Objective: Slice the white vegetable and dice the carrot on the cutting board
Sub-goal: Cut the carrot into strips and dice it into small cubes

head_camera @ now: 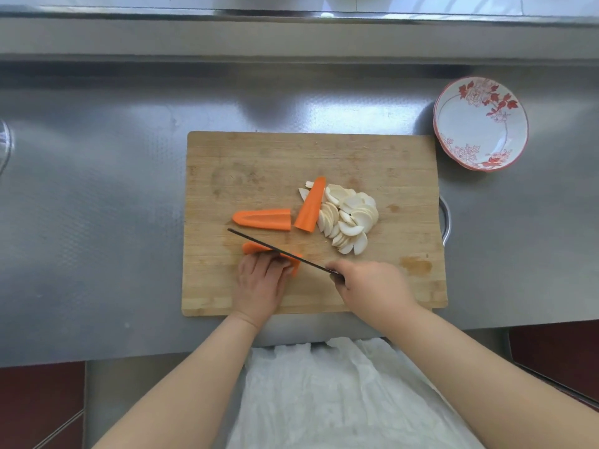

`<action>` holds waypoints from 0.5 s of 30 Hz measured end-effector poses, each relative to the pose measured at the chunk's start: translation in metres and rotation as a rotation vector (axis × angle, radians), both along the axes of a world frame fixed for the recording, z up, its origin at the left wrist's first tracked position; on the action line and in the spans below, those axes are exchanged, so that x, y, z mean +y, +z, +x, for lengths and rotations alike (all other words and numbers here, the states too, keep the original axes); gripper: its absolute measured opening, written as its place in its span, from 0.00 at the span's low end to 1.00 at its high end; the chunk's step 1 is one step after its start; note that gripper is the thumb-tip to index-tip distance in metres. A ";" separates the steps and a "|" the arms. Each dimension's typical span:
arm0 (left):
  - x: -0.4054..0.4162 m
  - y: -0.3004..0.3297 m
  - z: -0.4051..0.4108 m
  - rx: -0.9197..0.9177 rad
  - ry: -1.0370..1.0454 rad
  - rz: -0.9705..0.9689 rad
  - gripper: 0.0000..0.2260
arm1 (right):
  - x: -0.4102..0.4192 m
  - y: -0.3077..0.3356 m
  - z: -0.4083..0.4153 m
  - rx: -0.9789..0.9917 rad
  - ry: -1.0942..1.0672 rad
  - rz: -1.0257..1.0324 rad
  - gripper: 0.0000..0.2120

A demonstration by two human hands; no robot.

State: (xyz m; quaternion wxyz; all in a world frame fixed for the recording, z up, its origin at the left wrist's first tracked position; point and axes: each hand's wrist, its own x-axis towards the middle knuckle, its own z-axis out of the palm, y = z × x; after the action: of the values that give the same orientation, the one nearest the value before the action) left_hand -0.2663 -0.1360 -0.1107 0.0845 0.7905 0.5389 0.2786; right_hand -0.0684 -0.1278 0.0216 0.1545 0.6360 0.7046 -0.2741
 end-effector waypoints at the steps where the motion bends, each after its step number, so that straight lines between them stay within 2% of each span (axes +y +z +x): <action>1: 0.000 -0.001 0.000 -0.001 0.001 -0.003 0.04 | 0.001 0.000 0.000 0.002 0.011 -0.008 0.14; 15: -0.001 -0.005 -0.001 -0.032 -0.004 -0.011 0.03 | 0.019 0.002 -0.002 -0.040 0.139 -0.050 0.11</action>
State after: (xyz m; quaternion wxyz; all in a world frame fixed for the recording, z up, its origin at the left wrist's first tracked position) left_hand -0.2675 -0.1368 -0.1155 0.0981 0.7864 0.5377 0.2879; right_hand -0.0701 -0.1092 0.0240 0.2029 0.5870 0.7367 -0.2675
